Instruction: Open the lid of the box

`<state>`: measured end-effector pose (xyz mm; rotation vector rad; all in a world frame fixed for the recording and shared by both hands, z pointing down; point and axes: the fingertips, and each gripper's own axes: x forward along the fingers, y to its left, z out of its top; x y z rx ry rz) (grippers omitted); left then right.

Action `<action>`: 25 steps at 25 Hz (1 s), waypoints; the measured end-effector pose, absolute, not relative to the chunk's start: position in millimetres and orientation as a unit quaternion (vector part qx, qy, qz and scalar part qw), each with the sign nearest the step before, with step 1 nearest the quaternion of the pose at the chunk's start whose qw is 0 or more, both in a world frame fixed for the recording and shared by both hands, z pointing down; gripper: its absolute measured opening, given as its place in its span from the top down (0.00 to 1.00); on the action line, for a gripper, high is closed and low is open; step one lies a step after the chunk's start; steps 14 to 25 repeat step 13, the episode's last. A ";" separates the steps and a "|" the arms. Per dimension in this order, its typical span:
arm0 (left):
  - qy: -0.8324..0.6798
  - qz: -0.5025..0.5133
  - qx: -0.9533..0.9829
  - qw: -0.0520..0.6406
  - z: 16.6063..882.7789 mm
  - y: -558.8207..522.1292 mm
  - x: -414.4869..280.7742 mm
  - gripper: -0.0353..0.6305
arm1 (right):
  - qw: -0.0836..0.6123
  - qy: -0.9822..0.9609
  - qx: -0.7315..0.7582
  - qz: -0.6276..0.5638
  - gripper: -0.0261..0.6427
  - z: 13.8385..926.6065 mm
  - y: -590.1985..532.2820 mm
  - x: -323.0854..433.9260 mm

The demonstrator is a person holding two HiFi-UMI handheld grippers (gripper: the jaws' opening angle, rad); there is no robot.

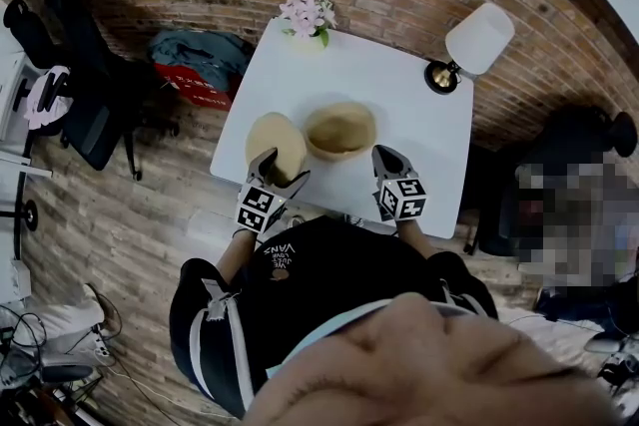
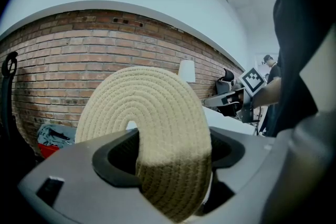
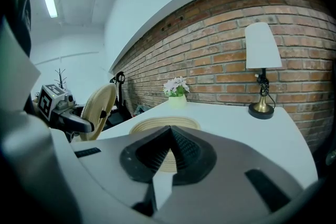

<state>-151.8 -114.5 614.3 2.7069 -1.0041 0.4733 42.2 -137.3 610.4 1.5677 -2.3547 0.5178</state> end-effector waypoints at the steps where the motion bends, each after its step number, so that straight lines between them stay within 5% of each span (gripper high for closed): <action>1: -0.340 0.162 0.920 0.108 614.5 -114.4 -152.0 0.39 | 0.132 -0.812 0.540 0.178 0.96 609.8 -138.0 41.6; 25: -0.339 0.166 0.920 0.108 614.9 -114.2 -144.1 0.39 | 0.134 -0.812 0.539 0.181 0.96 613.9 -137.7 45.9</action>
